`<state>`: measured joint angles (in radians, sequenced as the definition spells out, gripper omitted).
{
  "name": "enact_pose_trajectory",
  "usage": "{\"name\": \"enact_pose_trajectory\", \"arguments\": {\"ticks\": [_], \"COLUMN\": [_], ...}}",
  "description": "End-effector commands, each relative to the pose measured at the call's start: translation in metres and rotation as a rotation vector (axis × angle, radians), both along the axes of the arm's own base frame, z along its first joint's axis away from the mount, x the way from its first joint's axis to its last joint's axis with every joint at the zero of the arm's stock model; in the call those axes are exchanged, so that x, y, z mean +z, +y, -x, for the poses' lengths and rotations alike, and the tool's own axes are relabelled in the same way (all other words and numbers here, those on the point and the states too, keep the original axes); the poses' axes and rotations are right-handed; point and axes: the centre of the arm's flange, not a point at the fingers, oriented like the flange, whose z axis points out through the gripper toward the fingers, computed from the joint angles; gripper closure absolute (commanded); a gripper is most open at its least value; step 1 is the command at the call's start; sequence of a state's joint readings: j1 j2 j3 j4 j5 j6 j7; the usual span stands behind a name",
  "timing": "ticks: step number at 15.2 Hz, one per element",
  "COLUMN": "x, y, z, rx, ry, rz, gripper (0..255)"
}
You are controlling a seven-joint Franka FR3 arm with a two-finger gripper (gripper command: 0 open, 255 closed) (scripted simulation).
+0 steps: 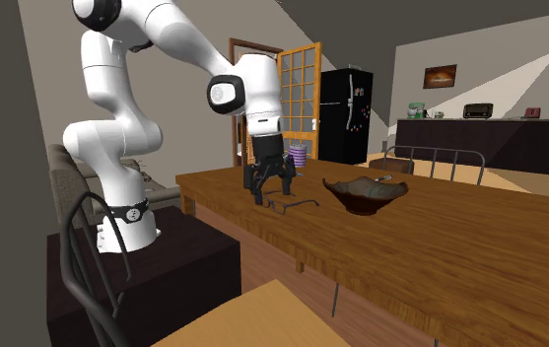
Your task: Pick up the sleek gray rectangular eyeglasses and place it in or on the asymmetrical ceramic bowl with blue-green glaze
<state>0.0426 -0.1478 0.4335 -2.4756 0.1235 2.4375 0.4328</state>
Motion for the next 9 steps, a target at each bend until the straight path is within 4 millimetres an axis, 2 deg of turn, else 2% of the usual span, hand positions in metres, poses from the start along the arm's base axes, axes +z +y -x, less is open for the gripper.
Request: {"name": "enact_pose_trajectory", "arguments": {"ticks": [1, 2, 9], "x": [-0.0104, -0.0187, -0.0187], "y": [0.0003, 0.0008, 0.0008], "z": [-0.0012, -0.0019, -0.0019], "rx": [0.0, 0.0, 0.0], "ry": [-0.001, -0.001, -0.001], "rz": [-0.001, -0.001, -0.001], "gripper": [0, 0, 0]}}
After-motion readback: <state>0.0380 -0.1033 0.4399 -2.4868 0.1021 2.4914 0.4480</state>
